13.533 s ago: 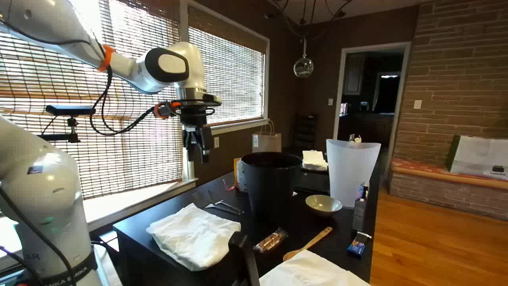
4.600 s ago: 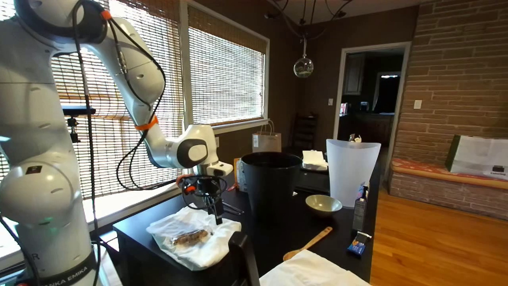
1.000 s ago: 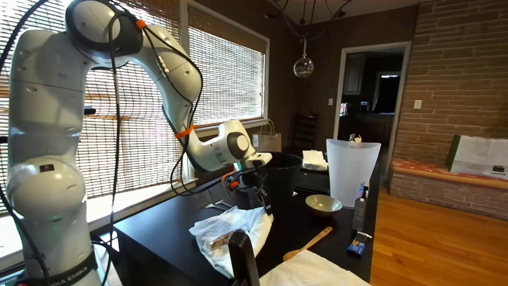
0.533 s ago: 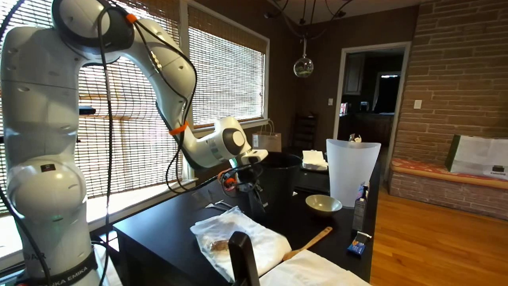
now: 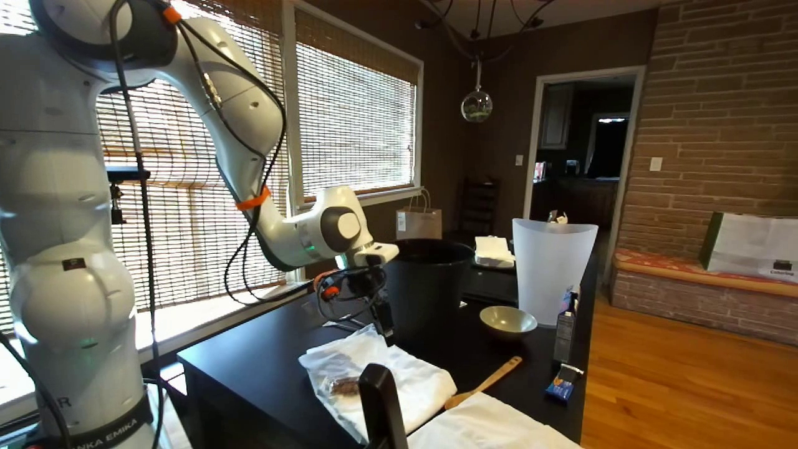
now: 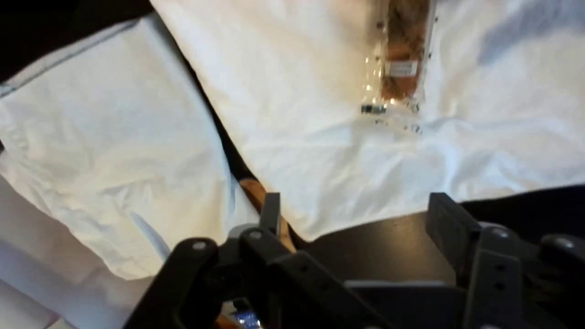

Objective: Put the chocolate on the white cloth then fold it

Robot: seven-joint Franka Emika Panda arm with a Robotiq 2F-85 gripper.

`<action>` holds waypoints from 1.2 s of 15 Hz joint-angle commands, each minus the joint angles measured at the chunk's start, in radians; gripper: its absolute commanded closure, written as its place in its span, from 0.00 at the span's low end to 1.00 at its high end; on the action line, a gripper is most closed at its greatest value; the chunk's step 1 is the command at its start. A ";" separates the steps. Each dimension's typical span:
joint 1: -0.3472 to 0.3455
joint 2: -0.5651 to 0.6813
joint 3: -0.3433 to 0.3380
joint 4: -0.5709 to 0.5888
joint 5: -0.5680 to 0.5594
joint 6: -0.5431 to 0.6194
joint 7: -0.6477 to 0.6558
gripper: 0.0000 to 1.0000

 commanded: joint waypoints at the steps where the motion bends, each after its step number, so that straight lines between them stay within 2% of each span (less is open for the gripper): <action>1: -0.075 -0.063 0.094 -0.099 0.140 -0.056 -0.104 0.00; 5: -0.107 -0.023 0.148 -0.132 0.271 -0.032 -0.189 0.00; 6: -0.117 -0.007 0.156 -0.129 0.254 -0.015 -0.175 0.00; 7: -0.119 0.002 0.163 -0.132 0.276 -0.012 -0.194 0.05; 8: -0.123 0.019 0.169 -0.130 0.266 -0.003 -0.186 0.16; 10: -0.124 0.046 0.174 -0.125 0.273 0.009 -0.192 0.04; 12: -0.120 0.078 0.173 -0.116 0.260 0.032 -0.181 0.00; 18: -0.108 0.199 0.133 -0.084 0.155 0.193 -0.149 0.00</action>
